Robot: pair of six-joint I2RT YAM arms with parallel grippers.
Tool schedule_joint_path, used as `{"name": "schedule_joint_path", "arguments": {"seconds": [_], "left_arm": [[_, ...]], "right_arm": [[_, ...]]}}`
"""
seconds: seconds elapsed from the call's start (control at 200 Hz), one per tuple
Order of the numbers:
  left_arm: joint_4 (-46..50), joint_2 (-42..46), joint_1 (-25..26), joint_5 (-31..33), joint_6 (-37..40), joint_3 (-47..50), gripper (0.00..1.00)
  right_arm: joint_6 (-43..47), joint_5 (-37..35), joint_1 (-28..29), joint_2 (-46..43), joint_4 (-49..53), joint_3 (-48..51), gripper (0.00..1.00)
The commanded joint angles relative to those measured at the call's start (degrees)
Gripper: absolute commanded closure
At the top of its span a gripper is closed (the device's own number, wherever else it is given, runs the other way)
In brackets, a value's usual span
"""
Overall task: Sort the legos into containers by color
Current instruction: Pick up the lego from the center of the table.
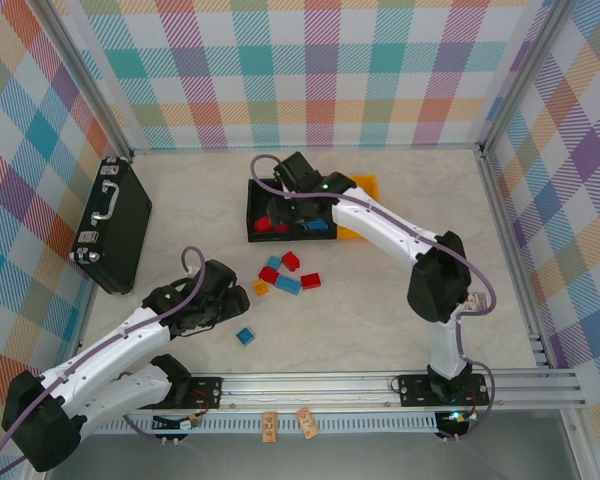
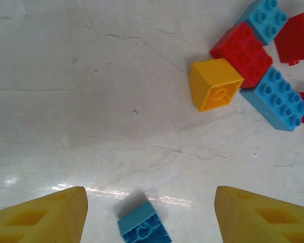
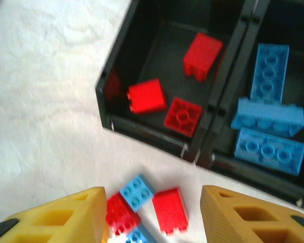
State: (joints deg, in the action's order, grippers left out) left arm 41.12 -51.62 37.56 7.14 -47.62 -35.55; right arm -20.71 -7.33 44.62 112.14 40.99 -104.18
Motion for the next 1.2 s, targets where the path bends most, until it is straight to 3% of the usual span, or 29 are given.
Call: {"name": "schedule_joint_path", "arguments": {"seconds": [0.0,0.215,0.47,0.935,1.195], "left_arm": [[-2.76,-0.79,-0.48,-2.64,2.29,-1.72,0.33],[-5.66,-2.78,-0.48,-5.03,3.01,-1.54,0.33],[-8.57,-4.49,-0.52,-7.48,3.24,-0.66,0.33],[-8.84,-4.78,-0.45,-7.58,2.67,0.73,0.33],[-9.17,-5.46,-0.44,-7.66,2.09,1.71,0.33]], "right_arm": [[-1.69,1.75,0.01,-4.20,-2.94,6.94,0.47],[-4.06,1.79,0.20,-9.91,-4.53,18.84,0.41],[-7.35,1.84,1.70,-10.37,-5.65,26.56,0.36],[-10.84,2.67,3.79,-9.32,-8.03,30.80,0.36],[-6.87,2.75,5.89,-7.95,-9.00,29.76,0.36]]}}
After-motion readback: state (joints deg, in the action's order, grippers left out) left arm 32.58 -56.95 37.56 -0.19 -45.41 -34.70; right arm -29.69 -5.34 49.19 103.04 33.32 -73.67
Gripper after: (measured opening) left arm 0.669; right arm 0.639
